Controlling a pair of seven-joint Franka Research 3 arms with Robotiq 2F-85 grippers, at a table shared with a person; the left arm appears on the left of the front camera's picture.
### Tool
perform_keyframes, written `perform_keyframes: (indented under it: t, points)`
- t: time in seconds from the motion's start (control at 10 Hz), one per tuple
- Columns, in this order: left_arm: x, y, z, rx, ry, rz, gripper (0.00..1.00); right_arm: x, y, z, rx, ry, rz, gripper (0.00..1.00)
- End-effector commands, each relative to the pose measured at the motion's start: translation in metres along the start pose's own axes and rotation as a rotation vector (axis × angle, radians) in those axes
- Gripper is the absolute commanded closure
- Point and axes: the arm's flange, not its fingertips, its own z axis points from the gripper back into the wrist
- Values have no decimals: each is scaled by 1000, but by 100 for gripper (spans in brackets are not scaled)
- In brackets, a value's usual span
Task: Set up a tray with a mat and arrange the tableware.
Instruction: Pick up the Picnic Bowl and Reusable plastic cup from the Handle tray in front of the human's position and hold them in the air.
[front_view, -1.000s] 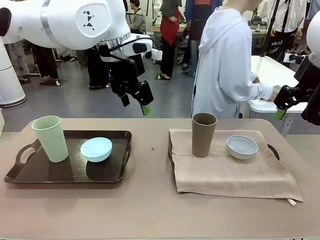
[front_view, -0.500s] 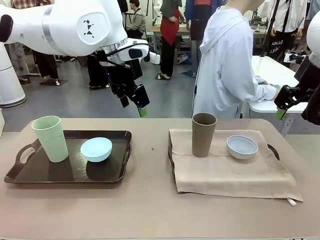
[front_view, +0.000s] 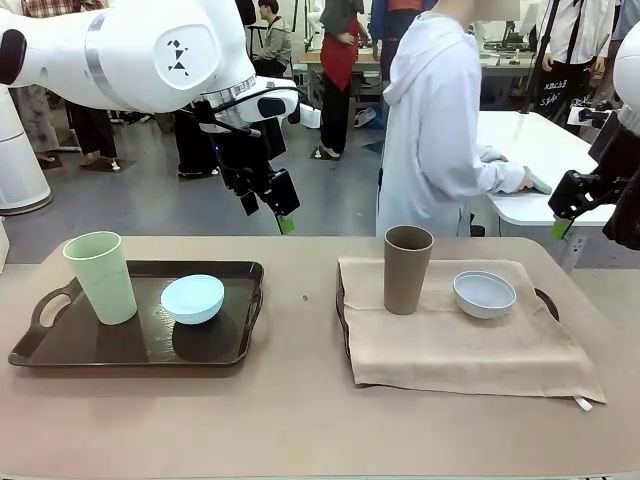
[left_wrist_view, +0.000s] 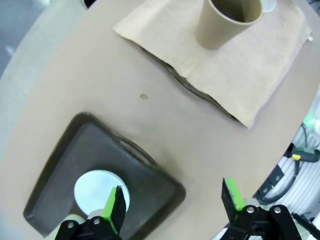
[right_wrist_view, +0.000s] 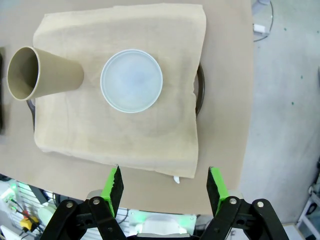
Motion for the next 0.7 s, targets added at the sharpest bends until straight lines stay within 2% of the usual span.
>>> perform_keyframes:
  t: [0.0,0.6]
  points:
    - [-5,0,-1,10,-15,-11,0,-1,1,0,3,-2,4,14]
    - [0,0,0,0,0,0,0,0,0,0,0,0,0,14]
